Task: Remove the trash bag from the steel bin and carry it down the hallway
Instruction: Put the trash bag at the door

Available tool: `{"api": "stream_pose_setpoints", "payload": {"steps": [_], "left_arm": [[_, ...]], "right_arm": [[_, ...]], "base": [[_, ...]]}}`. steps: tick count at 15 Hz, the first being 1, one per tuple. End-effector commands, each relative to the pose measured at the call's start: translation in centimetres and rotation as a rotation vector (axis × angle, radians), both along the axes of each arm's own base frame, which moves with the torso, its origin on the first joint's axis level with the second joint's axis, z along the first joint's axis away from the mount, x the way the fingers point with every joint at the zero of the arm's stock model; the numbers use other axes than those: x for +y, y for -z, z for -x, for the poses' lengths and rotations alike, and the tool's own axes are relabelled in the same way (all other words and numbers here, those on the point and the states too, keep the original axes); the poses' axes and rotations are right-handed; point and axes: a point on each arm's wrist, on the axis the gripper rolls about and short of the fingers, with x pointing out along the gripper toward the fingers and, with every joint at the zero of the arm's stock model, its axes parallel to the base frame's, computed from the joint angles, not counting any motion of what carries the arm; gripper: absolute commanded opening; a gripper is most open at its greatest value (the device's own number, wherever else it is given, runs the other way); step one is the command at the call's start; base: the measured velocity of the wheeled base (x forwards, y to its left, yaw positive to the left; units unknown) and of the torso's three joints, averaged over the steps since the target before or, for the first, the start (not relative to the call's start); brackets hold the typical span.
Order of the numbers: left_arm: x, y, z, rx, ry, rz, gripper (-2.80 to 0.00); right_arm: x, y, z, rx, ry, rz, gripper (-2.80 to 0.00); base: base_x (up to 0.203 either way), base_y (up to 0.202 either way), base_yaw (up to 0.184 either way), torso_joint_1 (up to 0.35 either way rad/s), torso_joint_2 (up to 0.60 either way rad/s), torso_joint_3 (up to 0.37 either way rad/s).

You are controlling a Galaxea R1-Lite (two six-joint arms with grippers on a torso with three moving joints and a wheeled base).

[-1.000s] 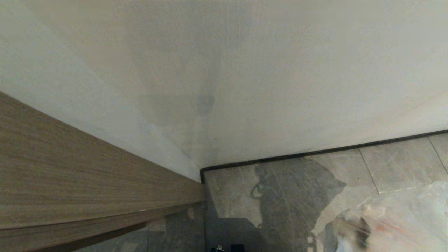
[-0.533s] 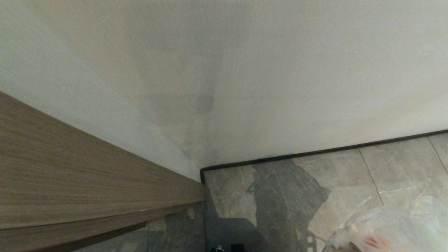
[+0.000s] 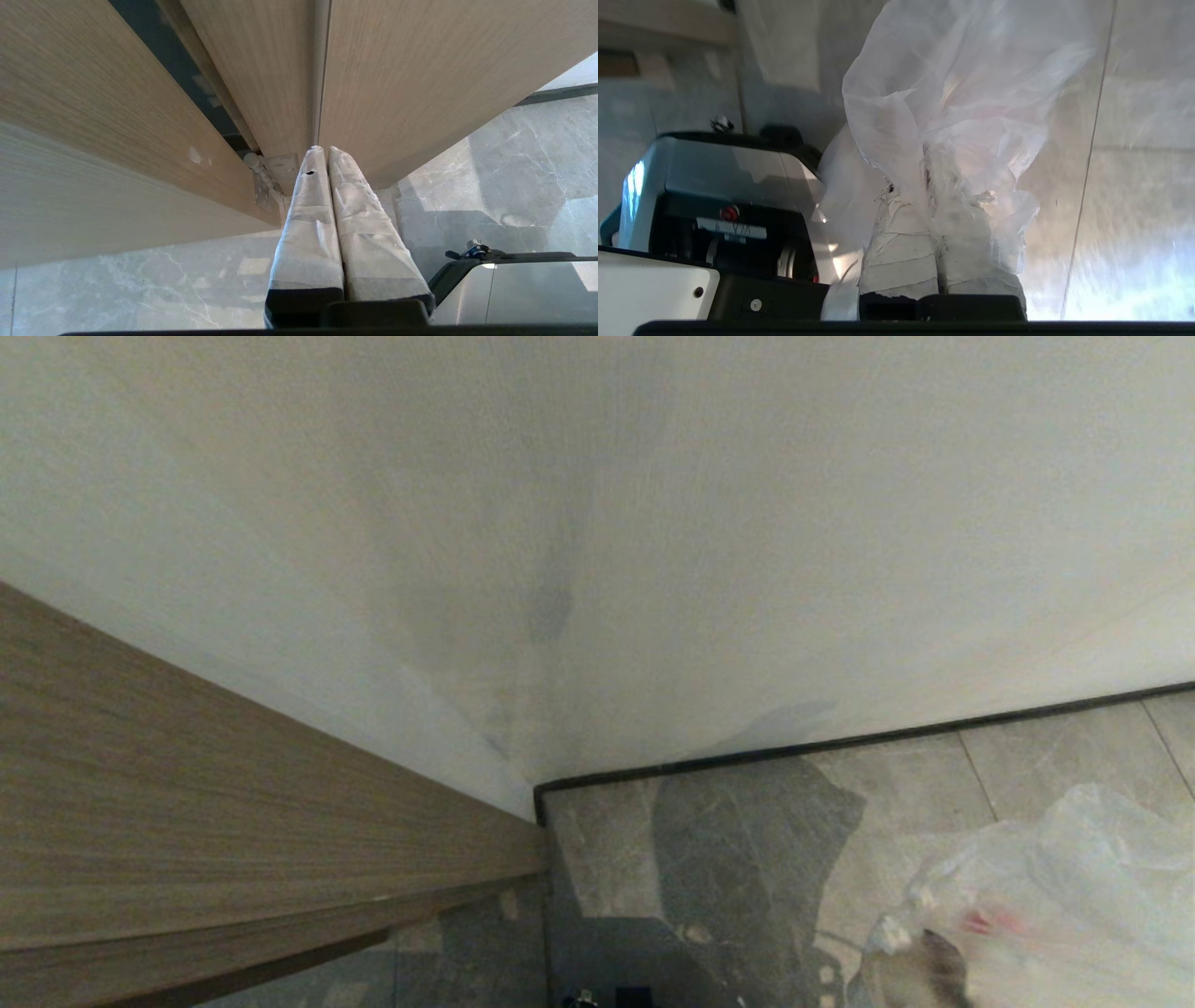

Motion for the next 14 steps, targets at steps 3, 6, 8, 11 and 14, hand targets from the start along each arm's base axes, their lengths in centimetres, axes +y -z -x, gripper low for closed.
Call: {"api": "stream_pose_setpoints", "payload": {"steps": [3,6,8,11,14], "left_arm": [[0.0,0.0,0.0,0.0,0.0,0.0,-2.8],[0.0,0.0,0.0,0.0,0.0,0.0,-2.8],[0.0,0.0,0.0,0.0,0.0,0.0,-2.8],[0.0,0.0,0.0,0.0,0.0,0.0,-2.8],[0.0,0.0,0.0,0.0,0.0,0.0,-2.8]], "right_arm": [[0.2,0.7,-6.5,0.215,-0.02,0.02,-2.8],[0.2,1.8,-8.5,0.234,-0.039,0.046,-2.8],[0.2,2.4,-9.5,0.268,-0.046,0.051,-2.8],[0.3,3.3,-10.9,0.286,-0.05,0.062,-2.8],[0.3,4.3,-12.1,0.306,-0.047,0.067,-2.8]], "base": [[0.0,0.0,0.0,0.0,0.0,0.0],[0.0,0.0,0.0,0.0,0.0,0.0],[0.0,0.0,0.0,0.0,0.0,0.0],[0.0,0.0,0.0,0.0,0.0,0.0],[0.0,0.0,0.0,0.0,0.0,0.0]]}}
